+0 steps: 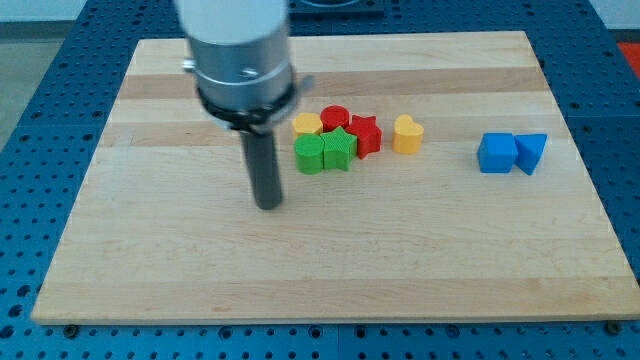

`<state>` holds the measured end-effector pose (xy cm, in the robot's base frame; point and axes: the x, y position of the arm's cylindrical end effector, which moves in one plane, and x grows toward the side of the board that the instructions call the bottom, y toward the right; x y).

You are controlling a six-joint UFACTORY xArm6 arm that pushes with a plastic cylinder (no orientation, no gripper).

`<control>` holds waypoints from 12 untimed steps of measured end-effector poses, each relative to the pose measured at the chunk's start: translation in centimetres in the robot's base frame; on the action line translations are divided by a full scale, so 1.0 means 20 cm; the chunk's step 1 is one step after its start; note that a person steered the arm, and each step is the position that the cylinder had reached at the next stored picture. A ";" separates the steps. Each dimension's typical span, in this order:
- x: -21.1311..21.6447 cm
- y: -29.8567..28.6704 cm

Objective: Push the yellow hexagon above the blue triangle

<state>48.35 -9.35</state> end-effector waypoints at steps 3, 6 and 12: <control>-0.27 -0.05; -0.34 0.13; -0.99 0.54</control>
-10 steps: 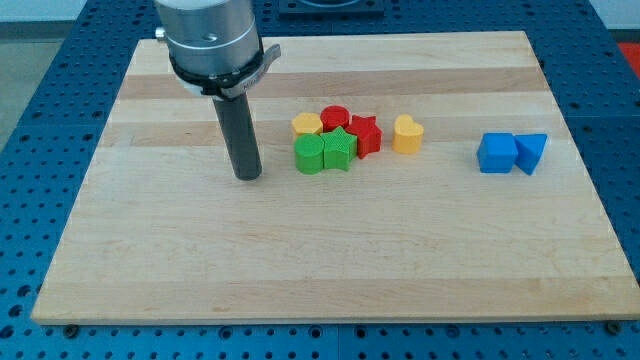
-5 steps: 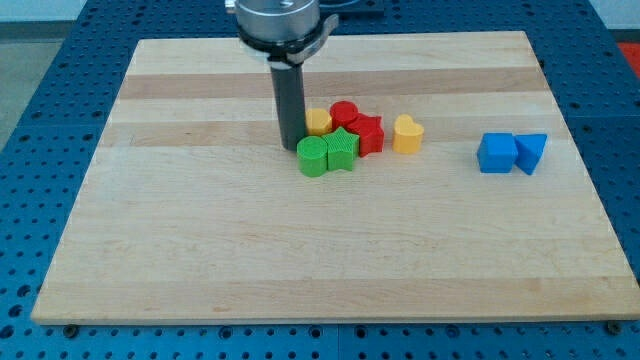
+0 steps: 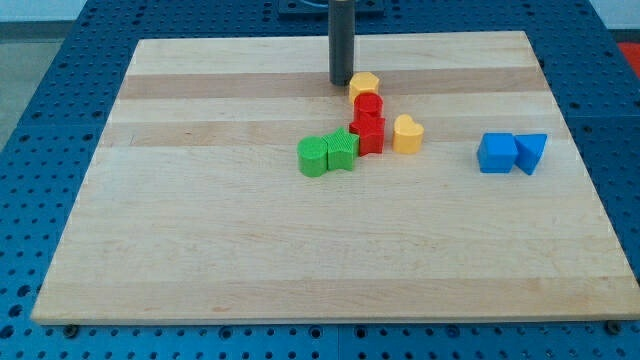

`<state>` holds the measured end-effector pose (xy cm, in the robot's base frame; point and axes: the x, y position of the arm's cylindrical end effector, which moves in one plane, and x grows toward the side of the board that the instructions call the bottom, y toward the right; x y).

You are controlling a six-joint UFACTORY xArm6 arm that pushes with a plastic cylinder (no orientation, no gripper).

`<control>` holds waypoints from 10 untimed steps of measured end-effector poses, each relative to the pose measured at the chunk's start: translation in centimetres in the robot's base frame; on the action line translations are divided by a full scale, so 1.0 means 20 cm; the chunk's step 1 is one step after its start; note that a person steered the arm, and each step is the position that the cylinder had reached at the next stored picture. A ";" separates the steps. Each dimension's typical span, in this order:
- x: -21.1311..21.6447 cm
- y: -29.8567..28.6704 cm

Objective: Push the yellow hexagon above the blue triangle

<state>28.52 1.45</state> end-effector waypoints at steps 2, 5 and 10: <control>0.16 0.07; 0.08 0.14; 0.35 0.46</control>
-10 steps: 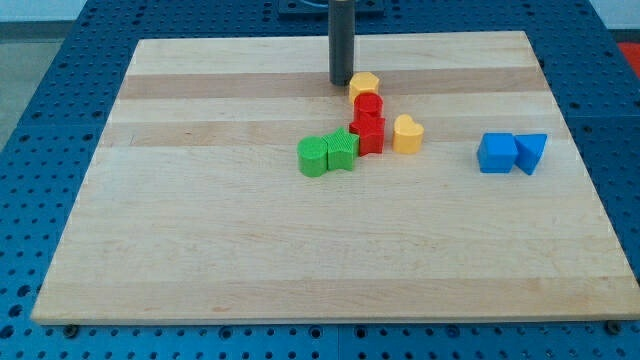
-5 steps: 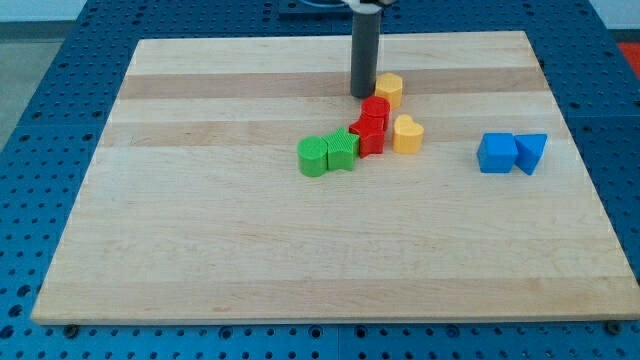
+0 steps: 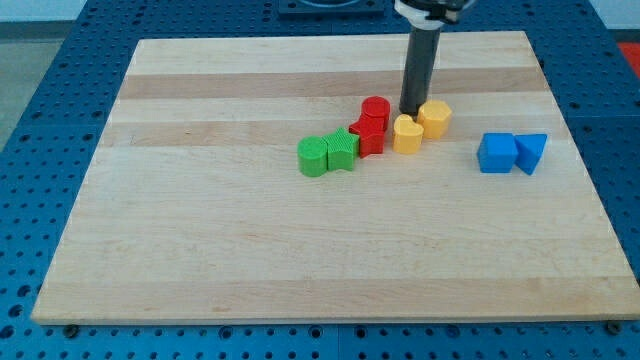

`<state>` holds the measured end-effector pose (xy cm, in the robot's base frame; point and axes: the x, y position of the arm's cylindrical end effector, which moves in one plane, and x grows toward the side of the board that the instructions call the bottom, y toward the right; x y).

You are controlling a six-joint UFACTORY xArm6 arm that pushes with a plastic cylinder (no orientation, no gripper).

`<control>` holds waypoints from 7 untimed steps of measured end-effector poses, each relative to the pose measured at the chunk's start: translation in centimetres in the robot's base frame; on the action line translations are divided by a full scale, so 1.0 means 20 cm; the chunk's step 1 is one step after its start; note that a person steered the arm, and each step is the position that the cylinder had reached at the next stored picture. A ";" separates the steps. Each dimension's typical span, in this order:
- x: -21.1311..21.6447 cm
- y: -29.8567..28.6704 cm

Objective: Push the yellow hexagon above the blue triangle

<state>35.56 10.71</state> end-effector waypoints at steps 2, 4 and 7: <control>0.13 0.02; 0.21 0.00; 0.23 0.15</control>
<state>40.07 13.70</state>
